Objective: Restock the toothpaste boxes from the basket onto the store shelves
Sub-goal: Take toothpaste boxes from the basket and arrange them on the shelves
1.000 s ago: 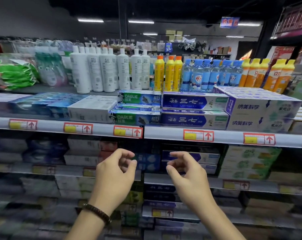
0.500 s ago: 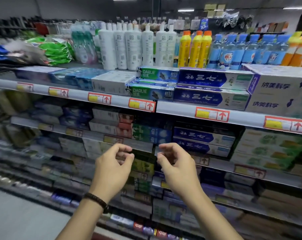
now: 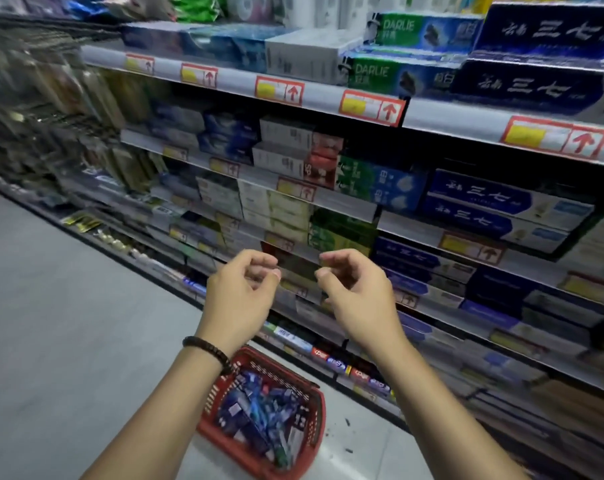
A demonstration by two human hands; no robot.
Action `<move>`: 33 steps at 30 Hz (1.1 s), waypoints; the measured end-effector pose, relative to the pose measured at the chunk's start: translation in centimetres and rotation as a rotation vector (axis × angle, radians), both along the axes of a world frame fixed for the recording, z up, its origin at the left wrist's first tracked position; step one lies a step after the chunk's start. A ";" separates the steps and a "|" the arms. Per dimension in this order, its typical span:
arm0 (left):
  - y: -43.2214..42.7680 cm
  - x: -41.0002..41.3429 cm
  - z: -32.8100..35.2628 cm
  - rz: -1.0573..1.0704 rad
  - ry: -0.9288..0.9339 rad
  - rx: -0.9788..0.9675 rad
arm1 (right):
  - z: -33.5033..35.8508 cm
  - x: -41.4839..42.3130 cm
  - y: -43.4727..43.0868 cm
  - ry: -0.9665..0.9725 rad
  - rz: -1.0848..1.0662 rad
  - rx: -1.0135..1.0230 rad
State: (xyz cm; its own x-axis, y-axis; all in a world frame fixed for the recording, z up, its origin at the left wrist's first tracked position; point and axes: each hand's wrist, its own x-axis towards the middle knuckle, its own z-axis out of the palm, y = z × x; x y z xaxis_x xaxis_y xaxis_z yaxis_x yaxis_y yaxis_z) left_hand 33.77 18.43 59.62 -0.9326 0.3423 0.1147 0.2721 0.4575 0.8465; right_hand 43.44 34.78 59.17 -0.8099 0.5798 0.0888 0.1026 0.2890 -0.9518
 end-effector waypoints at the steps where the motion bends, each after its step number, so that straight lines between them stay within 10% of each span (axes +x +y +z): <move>1: -0.4 -0.2 -0.3 0.004 -0.004 -0.004 | -0.3 -0.2 -0.5 -0.003 0.005 0.002; 33: -16.2 -11.3 -24.0 0.099 -0.374 -0.124 | -21.4 -12.0 -12.4 -0.340 -0.036 -0.284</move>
State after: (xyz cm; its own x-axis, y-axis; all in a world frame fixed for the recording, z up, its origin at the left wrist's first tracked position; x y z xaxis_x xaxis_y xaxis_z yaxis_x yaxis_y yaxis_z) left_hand 22.45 2.19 35.62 -0.9312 0.2389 -0.2752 -0.0946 0.5709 0.8156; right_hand 31.39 22.34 37.72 -0.7445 0.5710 -0.3459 0.4287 0.0116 -0.9034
